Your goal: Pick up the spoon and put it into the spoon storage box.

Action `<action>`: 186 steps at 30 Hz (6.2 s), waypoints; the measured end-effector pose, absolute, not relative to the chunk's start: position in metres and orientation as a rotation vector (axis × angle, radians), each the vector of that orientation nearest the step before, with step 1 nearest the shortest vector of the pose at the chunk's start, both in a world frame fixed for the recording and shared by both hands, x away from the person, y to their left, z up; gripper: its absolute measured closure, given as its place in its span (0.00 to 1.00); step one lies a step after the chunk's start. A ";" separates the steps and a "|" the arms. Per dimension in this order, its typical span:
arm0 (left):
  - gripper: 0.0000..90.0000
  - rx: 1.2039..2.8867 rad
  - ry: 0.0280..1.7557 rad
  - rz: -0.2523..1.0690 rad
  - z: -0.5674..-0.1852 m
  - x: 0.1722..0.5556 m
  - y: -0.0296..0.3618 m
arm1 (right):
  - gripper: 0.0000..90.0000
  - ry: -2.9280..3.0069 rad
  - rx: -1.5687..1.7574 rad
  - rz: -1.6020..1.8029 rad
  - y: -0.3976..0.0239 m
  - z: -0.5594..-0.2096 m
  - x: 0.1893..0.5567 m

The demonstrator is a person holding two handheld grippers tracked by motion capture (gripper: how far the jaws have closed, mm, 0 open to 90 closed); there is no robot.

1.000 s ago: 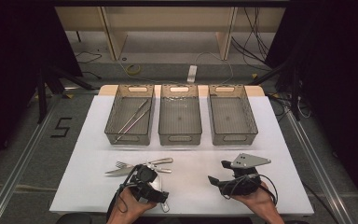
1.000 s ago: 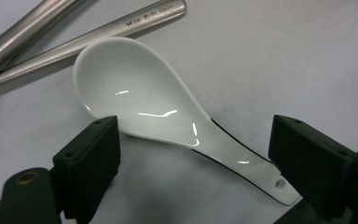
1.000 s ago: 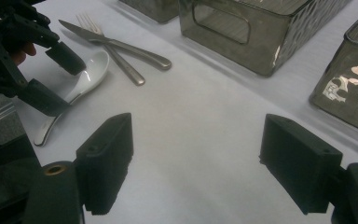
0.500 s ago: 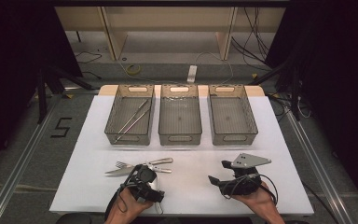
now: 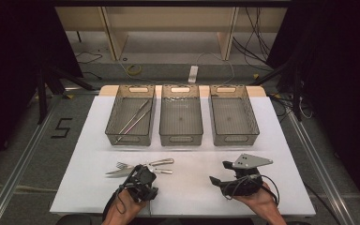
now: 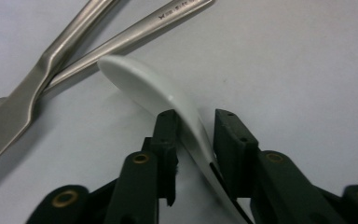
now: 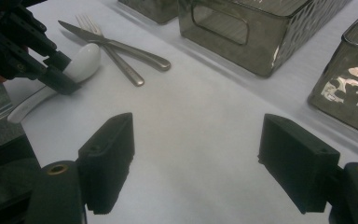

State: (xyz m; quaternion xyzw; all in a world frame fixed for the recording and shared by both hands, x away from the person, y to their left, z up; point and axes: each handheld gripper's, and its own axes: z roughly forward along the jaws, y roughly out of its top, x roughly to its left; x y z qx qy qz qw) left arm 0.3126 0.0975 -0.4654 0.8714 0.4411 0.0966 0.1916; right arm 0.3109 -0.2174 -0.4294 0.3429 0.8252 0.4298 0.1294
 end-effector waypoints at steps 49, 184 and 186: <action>0.91 2.165 1.045 0.240 -0.381 0.380 0.111 | 0.30 2.363 1.017 1.299 -0.223 -0.428 0.312; 0.22 2.317 0.960 0.219 -0.393 0.419 0.134 | 0.30 2.359 0.992 1.353 -0.225 -0.427 0.310; 0.22 2.346 0.959 0.220 -0.395 0.418 0.134 | 0.30 2.360 0.990 1.354 -0.225 -0.428 0.310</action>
